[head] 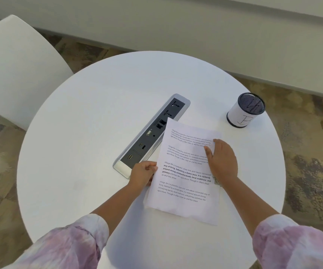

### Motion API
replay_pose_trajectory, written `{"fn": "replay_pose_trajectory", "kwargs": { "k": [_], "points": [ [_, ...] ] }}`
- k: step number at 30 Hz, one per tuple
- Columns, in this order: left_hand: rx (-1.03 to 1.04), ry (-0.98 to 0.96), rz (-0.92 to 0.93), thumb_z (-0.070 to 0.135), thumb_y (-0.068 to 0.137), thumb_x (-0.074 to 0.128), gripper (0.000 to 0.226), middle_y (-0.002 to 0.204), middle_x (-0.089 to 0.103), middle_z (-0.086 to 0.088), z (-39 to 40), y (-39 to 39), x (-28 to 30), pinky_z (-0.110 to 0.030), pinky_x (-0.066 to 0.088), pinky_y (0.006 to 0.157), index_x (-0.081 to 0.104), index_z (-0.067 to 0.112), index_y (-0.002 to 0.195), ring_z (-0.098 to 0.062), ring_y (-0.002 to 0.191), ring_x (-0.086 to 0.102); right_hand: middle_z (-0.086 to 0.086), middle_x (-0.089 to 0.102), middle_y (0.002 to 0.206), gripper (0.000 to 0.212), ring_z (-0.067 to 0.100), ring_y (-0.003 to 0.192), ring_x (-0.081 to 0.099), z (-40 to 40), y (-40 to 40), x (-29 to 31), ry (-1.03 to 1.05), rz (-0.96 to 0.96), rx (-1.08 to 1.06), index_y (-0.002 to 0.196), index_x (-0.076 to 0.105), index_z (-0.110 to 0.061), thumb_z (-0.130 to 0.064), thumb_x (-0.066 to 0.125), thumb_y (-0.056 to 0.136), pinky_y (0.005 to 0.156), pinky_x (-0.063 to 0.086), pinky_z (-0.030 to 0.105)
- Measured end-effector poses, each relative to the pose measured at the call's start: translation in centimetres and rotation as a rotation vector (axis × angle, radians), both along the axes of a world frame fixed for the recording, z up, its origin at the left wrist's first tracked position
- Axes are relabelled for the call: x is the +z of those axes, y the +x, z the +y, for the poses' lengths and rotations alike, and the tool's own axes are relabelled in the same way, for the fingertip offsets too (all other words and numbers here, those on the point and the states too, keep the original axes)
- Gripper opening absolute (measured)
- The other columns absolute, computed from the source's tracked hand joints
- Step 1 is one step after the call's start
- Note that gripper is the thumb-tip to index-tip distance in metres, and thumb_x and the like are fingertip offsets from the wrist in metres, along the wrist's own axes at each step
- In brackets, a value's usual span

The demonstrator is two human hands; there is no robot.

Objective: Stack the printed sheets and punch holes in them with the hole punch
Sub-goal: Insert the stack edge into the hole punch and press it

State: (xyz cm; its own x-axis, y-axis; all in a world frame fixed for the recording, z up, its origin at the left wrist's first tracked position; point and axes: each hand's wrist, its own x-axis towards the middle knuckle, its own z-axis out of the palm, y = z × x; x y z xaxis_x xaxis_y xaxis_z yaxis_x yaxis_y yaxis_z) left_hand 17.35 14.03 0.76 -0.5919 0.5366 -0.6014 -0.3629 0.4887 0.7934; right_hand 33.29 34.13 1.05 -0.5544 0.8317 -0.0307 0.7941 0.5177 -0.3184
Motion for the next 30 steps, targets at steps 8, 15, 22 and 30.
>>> {"fn": "replay_pose_trajectory", "kwargs": {
  "k": [8,15,22,30],
  "points": [
    [0.005,0.002,-0.01,0.01,0.088,0.057,0.019,0.081,0.065,-0.012,0.2,0.9,-0.6,-0.029,0.052,0.059,0.066,0.007,0.105,-0.023,0.065,0.056,0.008,0.01,0.158,0.066,0.023,0.146,0.008,0.2,0.2,-0.3,-0.044,-0.126,-0.004,0.148,0.012,-0.018,-0.053,0.026,0.094,0.119,0.007,0.046],
    [0.014,0.016,-0.038,0.01,0.088,0.057,0.018,0.078,0.067,-0.008,-0.1,0.8,-0.4,-0.023,0.054,0.057,0.067,0.011,0.104,-0.019,0.064,0.058,0.005,0.015,0.158,0.065,0.021,0.146,0.009,0.4,0.3,-0.5,-0.062,-0.083,-0.016,0.147,0.015,-0.021,-0.055,0.026,0.093,0.119,0.007,0.046],
    [0.029,0.06,-0.062,0.008,0.088,0.057,0.017,0.057,0.069,0.007,-0.1,0.9,-0.1,-0.018,0.051,0.048,0.069,0.019,0.091,-0.007,0.048,0.059,0.001,0.019,0.157,0.061,0.017,0.146,0.008,1.2,0.3,-1.5,-0.147,0.108,-0.057,0.147,0.017,-0.022,-0.049,0.033,0.094,0.119,0.002,0.044],
    [0.056,0.061,-0.111,0.015,0.085,0.063,0.011,0.058,0.069,0.007,-0.2,0.7,0.1,-0.018,0.048,0.044,0.069,0.023,0.088,-0.007,0.045,0.055,0.0,0.018,0.157,0.064,0.017,0.146,0.006,1.4,0.1,-1.6,-0.127,0.058,-0.039,0.146,0.018,-0.023,-0.052,0.036,0.092,0.119,0.001,0.046]
  ]
}}
